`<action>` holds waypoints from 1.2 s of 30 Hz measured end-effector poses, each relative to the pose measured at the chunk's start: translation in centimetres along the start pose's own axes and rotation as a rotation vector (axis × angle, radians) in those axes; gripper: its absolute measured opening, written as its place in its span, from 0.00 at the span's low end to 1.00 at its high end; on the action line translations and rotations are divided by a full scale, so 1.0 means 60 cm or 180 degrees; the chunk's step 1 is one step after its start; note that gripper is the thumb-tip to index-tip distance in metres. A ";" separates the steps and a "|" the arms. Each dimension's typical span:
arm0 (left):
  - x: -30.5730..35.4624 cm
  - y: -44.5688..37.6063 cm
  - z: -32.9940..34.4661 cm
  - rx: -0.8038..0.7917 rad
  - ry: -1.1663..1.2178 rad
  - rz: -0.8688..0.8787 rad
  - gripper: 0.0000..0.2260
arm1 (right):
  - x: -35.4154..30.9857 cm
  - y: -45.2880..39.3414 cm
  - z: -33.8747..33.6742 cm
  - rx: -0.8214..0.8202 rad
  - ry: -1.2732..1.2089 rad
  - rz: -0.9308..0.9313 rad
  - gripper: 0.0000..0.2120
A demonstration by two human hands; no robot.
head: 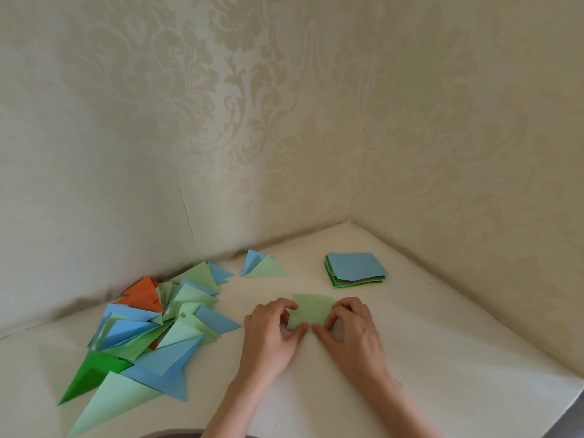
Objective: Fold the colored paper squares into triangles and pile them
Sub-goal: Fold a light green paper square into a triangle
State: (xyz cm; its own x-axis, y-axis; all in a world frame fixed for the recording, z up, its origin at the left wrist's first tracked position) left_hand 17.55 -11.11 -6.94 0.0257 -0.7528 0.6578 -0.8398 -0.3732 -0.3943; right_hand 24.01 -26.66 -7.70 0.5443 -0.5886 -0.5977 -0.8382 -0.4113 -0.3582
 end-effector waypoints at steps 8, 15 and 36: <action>-0.015 -0.002 -0.006 -0.0045 0.0378 -0.0023 0.15 | 0.005 0.000 -0.001 -0.0015 -0.0219 0.0142 0.11; -0.016 -0.001 -0.005 -0.0220 0.0366 0.0080 0.17 | 0.007 0.000 -0.004 -0.0067 -0.0305 0.0106 0.15; 0.018 0.028 0.002 -0.0143 -0.0513 0.0530 0.06 | -0.005 0.011 -0.025 0.0209 -0.0500 -0.0113 0.12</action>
State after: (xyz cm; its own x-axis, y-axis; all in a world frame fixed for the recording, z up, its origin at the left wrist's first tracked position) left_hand 16.20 -12.59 -6.98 -0.0321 -0.8802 0.4735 -0.8629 -0.2146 -0.4574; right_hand 23.35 -27.77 -6.66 0.5657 -0.4564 -0.6868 -0.8218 -0.3806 -0.4240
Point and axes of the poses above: each hand's wrist, its own y-axis away from the middle knuckle, its own z-axis out of the palm, x = y × z, the point moved 4 cm from there along -y, towards the middle knuckle, and after that the axes turned 2 degrees about -x, right-handed, at the moved point
